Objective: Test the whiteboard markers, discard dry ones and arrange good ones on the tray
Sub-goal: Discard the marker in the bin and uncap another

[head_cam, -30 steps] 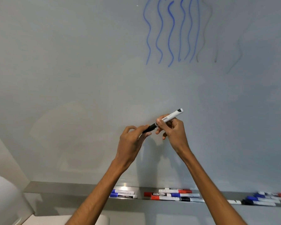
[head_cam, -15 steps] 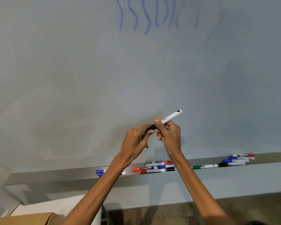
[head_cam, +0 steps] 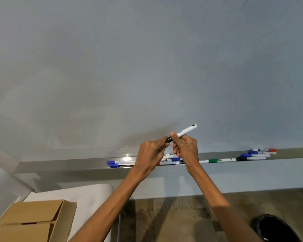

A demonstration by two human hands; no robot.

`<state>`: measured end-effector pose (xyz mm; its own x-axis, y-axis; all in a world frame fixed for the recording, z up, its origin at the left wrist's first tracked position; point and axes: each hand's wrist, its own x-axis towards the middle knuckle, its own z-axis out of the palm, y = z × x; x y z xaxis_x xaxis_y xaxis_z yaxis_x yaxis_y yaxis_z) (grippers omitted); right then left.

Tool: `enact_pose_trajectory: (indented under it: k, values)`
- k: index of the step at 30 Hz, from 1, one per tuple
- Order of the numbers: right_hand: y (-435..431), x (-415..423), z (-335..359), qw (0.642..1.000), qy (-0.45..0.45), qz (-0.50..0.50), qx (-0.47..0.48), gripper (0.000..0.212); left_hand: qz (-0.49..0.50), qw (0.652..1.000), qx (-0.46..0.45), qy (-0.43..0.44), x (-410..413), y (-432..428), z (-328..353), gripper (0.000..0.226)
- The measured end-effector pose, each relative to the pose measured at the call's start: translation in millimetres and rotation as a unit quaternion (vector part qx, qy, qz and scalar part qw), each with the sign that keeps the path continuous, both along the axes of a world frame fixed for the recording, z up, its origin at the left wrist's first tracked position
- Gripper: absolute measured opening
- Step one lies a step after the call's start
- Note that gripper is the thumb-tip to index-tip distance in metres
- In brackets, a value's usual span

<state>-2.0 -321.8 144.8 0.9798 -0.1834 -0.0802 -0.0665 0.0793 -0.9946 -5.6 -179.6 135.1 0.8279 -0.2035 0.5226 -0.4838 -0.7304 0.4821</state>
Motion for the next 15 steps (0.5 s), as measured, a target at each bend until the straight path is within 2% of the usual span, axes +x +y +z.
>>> enact_pose_trajectory:
  k: [6, 9, 11, 15]
  values:
    - [-20.3, -10.0, -27.4, 0.992, 0.111, -0.015, 0.056, 0.029, 0.016, 0.997, 0.008, 0.080, -2.4, -6.2, -27.3, 0.022]
    - [-50.5, -16.4, -38.5, 0.986, 0.128, -0.053, 0.090, 0.018, 0.000, 0.994, 0.018, 0.110, -3.1, -14.3, -40.8, 0.025]
    - [-72.9, -23.6, -44.5, 0.985, 0.139, -0.059, 0.082, 0.011, -0.013, 0.992, 0.021, 0.122, -2.2, -25.3, -48.7, 0.026]
    - [-116.1, -43.7, -60.8, 0.985, 0.151, -0.080, 0.034, 0.019, -0.058, 0.988, 0.055, 0.134, 2.7, -61.7, -61.8, 0.028]
